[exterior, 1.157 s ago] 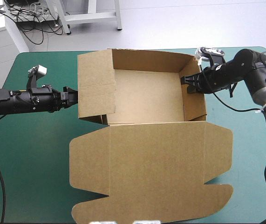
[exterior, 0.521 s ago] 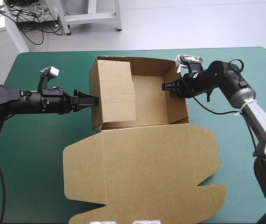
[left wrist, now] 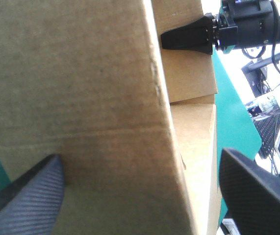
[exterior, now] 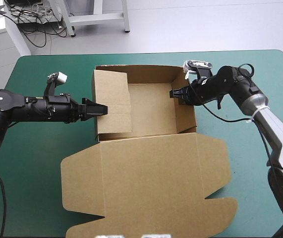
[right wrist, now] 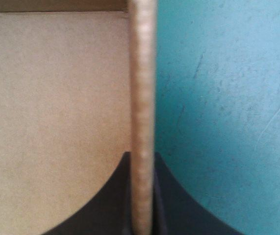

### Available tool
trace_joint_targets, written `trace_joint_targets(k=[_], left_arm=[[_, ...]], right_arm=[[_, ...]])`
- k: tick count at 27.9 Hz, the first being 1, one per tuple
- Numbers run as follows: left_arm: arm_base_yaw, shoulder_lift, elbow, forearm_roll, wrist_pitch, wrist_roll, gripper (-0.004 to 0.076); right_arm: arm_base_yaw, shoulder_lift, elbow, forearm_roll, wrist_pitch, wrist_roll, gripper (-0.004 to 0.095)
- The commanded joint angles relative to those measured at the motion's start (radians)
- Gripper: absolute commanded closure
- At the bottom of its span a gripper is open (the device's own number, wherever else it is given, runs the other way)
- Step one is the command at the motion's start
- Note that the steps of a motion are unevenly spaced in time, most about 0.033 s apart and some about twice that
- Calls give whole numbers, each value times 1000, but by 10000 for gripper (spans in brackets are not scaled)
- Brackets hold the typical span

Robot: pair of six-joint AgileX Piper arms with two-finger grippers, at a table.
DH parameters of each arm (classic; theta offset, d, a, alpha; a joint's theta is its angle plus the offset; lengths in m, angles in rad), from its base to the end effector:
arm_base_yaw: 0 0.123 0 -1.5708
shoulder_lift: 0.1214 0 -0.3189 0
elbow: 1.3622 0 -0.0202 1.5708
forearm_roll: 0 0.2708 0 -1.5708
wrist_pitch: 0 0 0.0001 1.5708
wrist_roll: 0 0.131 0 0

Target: Fold the box

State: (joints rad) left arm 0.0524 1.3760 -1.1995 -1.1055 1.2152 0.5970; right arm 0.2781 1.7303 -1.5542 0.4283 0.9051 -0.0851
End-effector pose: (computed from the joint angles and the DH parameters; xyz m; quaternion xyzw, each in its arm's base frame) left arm 0.2939 -0.0945 0.3781 0.1153 0.8436 -0.4493 0.2704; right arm 0.4038 0.1598 0.3249 -0.0922 0.9355 0.2234 0.2576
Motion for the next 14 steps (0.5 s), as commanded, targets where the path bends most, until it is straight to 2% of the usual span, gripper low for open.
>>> trace_joint_targets(k=[1,7,14], left_arm=[[-9,-34,-24,-25,66,-7,115],[-9,-34,-24,113,13,-7,115],[-9,-34,-24,144,-25,-7,115]], right_arm=[[10,-50,-31,45,-47,10,926],[93,-50,-31,1,-120,45,924],[221,-50,-31,-281,-143,214,924]])
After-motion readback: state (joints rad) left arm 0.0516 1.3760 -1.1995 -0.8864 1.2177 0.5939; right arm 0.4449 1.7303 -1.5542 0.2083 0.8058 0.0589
